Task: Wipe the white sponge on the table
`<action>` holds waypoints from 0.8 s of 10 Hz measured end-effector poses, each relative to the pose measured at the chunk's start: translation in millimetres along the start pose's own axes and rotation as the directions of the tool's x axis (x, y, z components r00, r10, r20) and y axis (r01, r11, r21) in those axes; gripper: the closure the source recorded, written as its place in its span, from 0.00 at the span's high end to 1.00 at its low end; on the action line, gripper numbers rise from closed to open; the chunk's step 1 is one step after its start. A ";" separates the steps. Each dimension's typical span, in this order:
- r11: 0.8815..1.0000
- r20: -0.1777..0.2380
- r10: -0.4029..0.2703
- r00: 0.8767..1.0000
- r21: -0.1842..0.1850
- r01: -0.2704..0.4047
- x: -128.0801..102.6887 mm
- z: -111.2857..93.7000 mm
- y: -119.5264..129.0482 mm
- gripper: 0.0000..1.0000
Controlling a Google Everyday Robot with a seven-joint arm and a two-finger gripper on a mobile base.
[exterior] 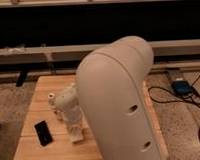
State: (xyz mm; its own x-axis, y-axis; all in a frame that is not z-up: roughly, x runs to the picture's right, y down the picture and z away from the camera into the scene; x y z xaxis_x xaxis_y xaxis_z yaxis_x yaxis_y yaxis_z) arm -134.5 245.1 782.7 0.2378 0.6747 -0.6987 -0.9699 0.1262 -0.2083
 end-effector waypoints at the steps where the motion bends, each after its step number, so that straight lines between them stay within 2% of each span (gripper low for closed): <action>1: 1.000 -0.014 0.020 1.000 0.015 -0.020 9.1 -2.0 -21.3 0.80; 4: 0.995 -0.012 0.101 0.995 0.028 -0.100 6.7 -11.6 -70.4 0.80; 6: 0.994 -0.009 0.104 0.995 0.028 -0.103 0.5 -26.6 -72.9 0.80; 8: 0.995 -0.033 0.090 0.995 0.038 -0.089 -11.8 -53.6 -68.0 0.80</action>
State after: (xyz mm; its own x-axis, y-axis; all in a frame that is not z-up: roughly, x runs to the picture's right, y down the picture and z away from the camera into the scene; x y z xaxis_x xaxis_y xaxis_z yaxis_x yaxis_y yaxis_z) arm -68.5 189.6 768.4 0.1511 0.6591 -0.7367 -0.9885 0.0932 -0.1194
